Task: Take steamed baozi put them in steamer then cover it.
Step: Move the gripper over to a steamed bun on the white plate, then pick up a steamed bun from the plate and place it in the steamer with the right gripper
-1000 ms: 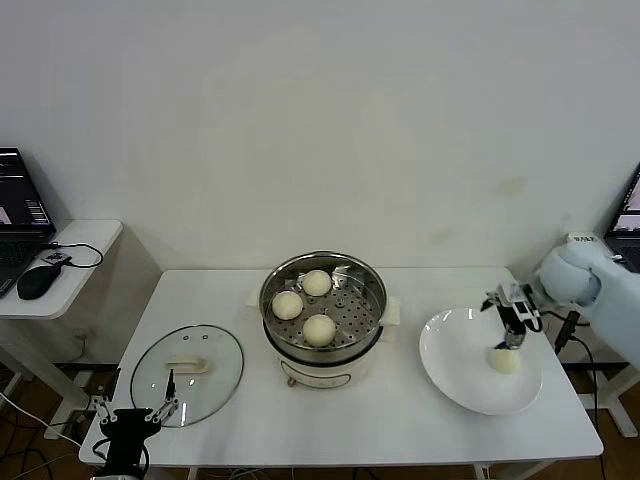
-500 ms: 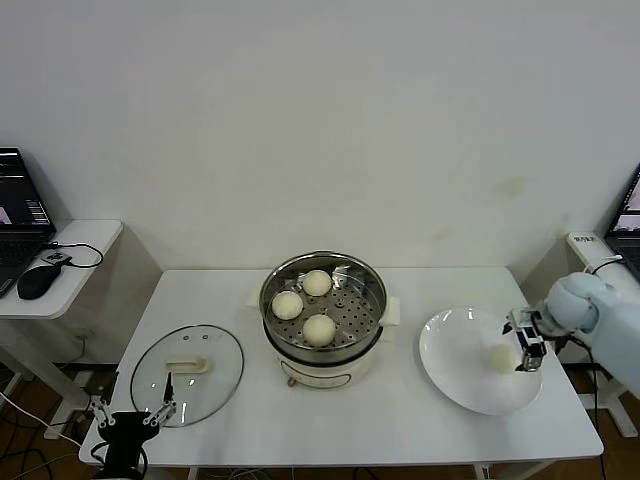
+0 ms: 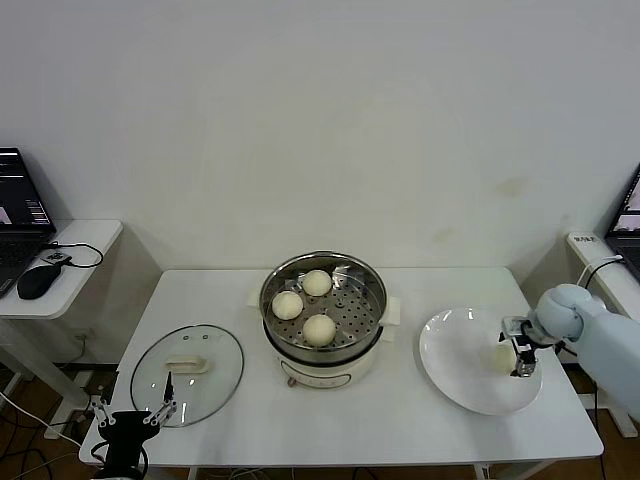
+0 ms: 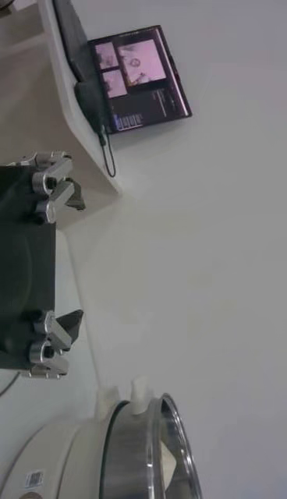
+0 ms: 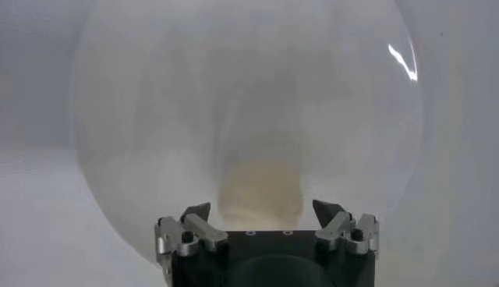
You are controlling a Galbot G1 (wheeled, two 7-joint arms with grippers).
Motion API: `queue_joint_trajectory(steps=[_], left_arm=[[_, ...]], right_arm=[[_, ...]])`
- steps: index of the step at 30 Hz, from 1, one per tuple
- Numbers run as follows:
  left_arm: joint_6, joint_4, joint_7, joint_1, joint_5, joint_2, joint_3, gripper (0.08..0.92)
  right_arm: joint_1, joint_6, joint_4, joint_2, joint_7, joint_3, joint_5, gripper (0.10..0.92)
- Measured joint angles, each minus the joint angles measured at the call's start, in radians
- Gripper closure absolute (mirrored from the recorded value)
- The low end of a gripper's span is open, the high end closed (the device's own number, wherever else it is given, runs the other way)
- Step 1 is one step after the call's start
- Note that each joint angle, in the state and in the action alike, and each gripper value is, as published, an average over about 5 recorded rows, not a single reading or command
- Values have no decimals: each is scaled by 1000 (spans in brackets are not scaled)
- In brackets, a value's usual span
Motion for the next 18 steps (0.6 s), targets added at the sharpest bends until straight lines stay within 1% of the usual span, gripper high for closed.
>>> queue_joint_trajectory(steps=[9, 14, 18], left_arm=[[0, 1, 0, 0, -1, -3, 0, 177], [0, 0, -1, 0, -1, -2, -2, 177], [0, -3, -1, -2, -2, 2, -3, 177]], right_arm=[[2, -6, -4, 1, -6, 5, -1, 391], [22, -15, 13, -16, -16, -5, 17, 424], [68, -29, 45, -43, -30, -40, 50, 431]])
